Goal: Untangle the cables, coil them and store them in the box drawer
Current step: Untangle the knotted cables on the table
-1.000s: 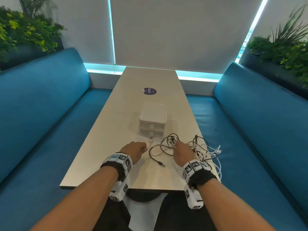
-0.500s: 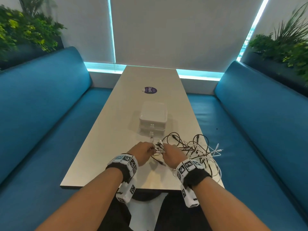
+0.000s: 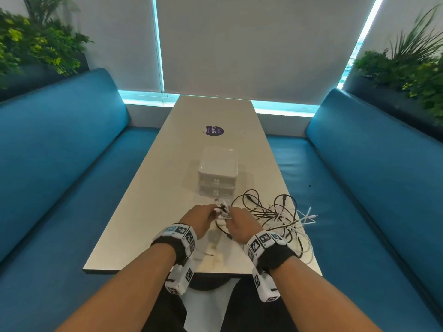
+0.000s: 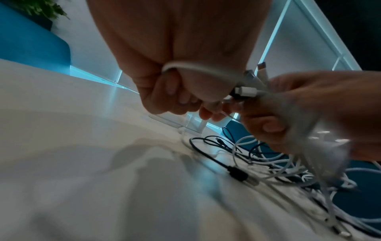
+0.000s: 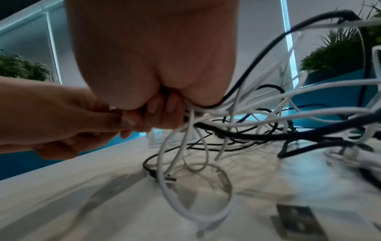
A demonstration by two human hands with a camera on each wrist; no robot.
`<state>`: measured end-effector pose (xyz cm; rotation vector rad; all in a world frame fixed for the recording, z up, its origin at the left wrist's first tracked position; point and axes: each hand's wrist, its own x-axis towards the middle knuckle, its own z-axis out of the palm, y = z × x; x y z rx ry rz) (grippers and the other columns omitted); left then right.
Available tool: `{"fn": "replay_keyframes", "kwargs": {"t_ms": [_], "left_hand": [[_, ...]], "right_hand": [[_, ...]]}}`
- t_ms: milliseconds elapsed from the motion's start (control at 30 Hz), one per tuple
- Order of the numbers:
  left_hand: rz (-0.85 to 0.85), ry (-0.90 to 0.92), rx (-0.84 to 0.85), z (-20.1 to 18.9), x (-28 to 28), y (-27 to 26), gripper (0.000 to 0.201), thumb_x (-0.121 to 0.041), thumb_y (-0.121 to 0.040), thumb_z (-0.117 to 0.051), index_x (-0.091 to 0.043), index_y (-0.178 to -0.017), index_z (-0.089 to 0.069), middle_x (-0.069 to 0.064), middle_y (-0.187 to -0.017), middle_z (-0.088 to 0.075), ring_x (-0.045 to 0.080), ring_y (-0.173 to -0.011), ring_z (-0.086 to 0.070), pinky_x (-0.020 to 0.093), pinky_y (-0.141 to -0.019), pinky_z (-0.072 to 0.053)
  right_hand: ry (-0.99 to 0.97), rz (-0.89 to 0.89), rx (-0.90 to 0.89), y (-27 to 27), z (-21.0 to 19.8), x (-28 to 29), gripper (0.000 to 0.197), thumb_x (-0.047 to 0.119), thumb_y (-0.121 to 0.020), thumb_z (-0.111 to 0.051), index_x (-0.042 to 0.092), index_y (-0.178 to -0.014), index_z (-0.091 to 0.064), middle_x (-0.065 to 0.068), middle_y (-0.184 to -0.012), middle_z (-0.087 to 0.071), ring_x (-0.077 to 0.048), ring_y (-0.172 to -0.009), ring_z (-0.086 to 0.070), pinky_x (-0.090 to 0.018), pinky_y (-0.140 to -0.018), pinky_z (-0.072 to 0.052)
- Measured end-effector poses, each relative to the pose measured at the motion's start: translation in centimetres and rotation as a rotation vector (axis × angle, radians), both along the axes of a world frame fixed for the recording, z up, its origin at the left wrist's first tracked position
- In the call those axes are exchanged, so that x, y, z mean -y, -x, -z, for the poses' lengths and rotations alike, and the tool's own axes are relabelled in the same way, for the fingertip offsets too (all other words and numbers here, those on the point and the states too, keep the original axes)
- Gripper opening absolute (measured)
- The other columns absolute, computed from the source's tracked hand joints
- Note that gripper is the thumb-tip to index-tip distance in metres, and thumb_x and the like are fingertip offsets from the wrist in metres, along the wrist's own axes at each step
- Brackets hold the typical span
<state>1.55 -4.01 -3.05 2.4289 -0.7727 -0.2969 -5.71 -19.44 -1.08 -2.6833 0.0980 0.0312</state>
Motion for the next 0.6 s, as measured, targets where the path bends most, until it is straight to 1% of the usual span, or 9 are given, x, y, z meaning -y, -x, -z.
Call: {"fn": "replay_keyframes", "kwargs": {"t_ms": [67,200,267,333,400,467,500,567,600], "left_hand": [[-0.005,-0.001,-0.004,-0.2,0.4,0.1,0.020,-0.024,-0.103,-0.046,-0.016,-0.108,-0.064,0.010,-0.105,-0.071,0.032,-0.094,-0.065,0.043,-0.085,-0.051],[0.016,-0.056,-0.013,-0.4,0.2,0.3,0.019,-0.030,-0.103,-0.048,-0.019,-0.097,-0.062,0.007,-0.101,-0.069,0.027,-0.091,-0.063,0.040,-0.083,-0.051],[0.015,-0.110,-0.032,-0.4,-0.4,0.2,0.023,-0.033,-0.102,-0.049,-0.018,-0.101,-0.066,0.005,-0.102,-0.068,0.025,-0.092,-0.062,0.038,-0.084,-0.050],[0.035,-0.151,-0.045,-0.3,-1.1,0.0,0.024,-0.032,-0.102,-0.050,-0.017,-0.103,-0.070,0.004,-0.105,-0.070,0.023,-0.094,-0.064,0.035,-0.086,-0.050],[0.044,-0.177,-0.050,-0.1,-1.8,0.0,0.024,-0.029,-0.101,-0.051,-0.018,-0.104,-0.072,0.004,-0.106,-0.071,0.020,-0.088,-0.065,0.030,-0.080,-0.050],[0.035,-0.197,-0.066,0.1,-2.2,0.0,0.024,-0.027,-0.101,-0.051,-0.018,-0.105,-0.073,0.005,-0.104,-0.072,0.014,-0.074,-0.063,0.024,-0.069,-0.047],[0.029,-0.206,-0.072,0.2,-2.3,0.0,0.025,-0.028,-0.101,-0.051,-0.017,-0.107,-0.073,0.005,-0.103,-0.073,0.015,-0.075,-0.063,0.024,-0.070,-0.047],[0.031,-0.230,-0.053,0.4,-2.7,-0.2,0.027,-0.028,-0.101,-0.051,-0.018,-0.115,-0.072,0.004,-0.112,-0.069,0.021,-0.096,-0.065,0.027,-0.084,-0.047],[0.030,-0.239,-0.028,0.4,-2.9,-0.3,0.029,-0.028,-0.100,-0.051,-0.019,-0.122,-0.069,0.004,-0.120,-0.063,0.023,-0.109,-0.061,0.030,-0.092,-0.045]], "right_hand": [[-0.012,-0.008,-0.006,0.1,0.2,-0.3,0.022,0.013,-0.096,-0.043,0.008,-0.108,-0.060,-0.015,-0.105,-0.068,-0.033,-0.095,-0.063,-0.034,-0.075,-0.047],[0.088,0.061,-0.037,0.1,0.9,0.6,0.022,0.016,-0.095,-0.043,0.013,-0.111,-0.058,-0.012,-0.106,-0.067,-0.032,-0.096,-0.064,-0.037,-0.077,-0.051],[0.150,0.148,-0.079,0.5,1.0,2.1,0.023,0.016,-0.096,-0.041,0.015,-0.113,-0.057,-0.010,-0.108,-0.065,-0.030,-0.097,-0.064,-0.037,-0.078,-0.052],[0.143,0.232,-0.122,1.0,1.5,3.7,0.025,0.016,-0.096,-0.041,0.015,-0.114,-0.059,-0.009,-0.110,-0.066,-0.027,-0.097,-0.065,-0.040,-0.084,-0.054],[0.117,0.244,-0.155,1.2,1.6,4.3,0.026,0.018,-0.095,-0.042,0.016,-0.114,-0.060,-0.008,-0.110,-0.066,-0.027,-0.098,-0.065,-0.042,-0.087,-0.054],[0.070,0.192,-0.115,1.0,1.4,4.3,0.024,0.020,-0.095,-0.043,0.018,-0.110,-0.061,-0.008,-0.105,-0.068,-0.027,-0.094,-0.065,-0.043,-0.086,-0.055],[0.034,0.160,-0.079,0.8,1.0,4.0,0.022,0.020,-0.095,-0.043,0.018,-0.107,-0.062,-0.008,-0.102,-0.069,-0.027,-0.092,-0.065,-0.042,-0.084,-0.055],[-0.024,0.088,-0.017,0.5,0.3,3.1,0.020,0.017,-0.096,-0.044,0.014,-0.105,-0.062,-0.009,-0.099,-0.070,-0.029,-0.091,-0.064,-0.040,-0.081,-0.053],[-0.046,0.053,0.001,0.4,0.1,2.7,0.020,0.016,-0.095,-0.045,0.013,-0.104,-0.063,-0.010,-0.100,-0.070,-0.030,-0.091,-0.064,-0.038,-0.079,-0.052]]}}
